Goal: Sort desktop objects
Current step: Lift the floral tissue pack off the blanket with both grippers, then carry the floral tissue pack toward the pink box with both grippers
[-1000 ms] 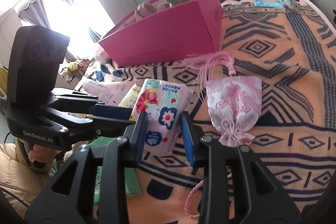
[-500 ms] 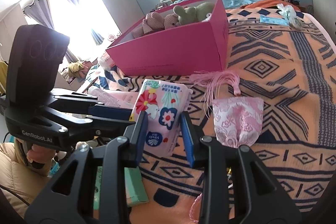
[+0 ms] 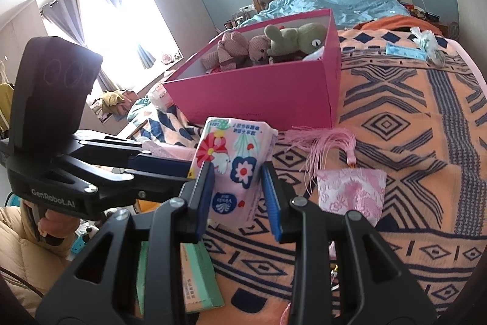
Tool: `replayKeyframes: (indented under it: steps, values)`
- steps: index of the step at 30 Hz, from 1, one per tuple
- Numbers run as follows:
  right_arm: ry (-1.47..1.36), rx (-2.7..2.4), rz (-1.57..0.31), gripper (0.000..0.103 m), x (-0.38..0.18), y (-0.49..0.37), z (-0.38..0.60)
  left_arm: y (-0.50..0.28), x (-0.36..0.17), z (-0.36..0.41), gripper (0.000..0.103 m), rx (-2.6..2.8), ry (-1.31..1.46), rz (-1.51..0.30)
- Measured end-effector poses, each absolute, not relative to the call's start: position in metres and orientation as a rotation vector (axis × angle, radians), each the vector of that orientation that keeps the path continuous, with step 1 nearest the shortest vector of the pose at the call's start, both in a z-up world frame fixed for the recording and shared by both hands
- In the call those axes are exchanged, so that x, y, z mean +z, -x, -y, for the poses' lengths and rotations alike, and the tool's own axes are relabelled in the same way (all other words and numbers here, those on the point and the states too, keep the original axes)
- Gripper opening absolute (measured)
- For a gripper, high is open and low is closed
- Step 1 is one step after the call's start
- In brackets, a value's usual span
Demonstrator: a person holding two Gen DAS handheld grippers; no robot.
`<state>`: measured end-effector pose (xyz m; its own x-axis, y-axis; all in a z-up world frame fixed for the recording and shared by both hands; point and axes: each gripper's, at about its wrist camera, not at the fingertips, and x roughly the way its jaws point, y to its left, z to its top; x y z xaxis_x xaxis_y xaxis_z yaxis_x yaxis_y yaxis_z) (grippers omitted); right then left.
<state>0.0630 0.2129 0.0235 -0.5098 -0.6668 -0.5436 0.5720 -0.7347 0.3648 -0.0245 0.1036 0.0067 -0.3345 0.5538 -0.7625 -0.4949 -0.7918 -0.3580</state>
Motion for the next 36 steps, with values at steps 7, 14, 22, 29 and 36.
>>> replayKeyframes:
  steps: [7, 14, 22, 29, 36]
  values:
    - [-0.860, -2.238, 0.171, 0.035, 0.032, -0.058, -0.208, 0.030, 0.015, -0.101, 0.026, 2.162, 1.245, 0.065]
    - [-0.837, -2.245, 0.169, 0.035, 0.038, -0.054, -0.206, 0.033, 0.022, -0.099, 0.026, 2.174, 1.226, 0.057]
    - [-0.815, -2.252, 0.163, 0.035, 0.045, -0.049, -0.204, 0.038, 0.028, -0.097, 0.026, 2.188, 1.205, 0.056]
    - [-0.798, -2.263, 0.154, 0.035, 0.050, -0.046, -0.204, 0.042, 0.032, -0.097, 0.026, 2.198, 1.192, 0.054]
    - [-0.784, -2.272, 0.154, 0.035, 0.054, -0.043, -0.204, 0.043, 0.036, -0.098, 0.026, 2.205, 1.180, 0.054]
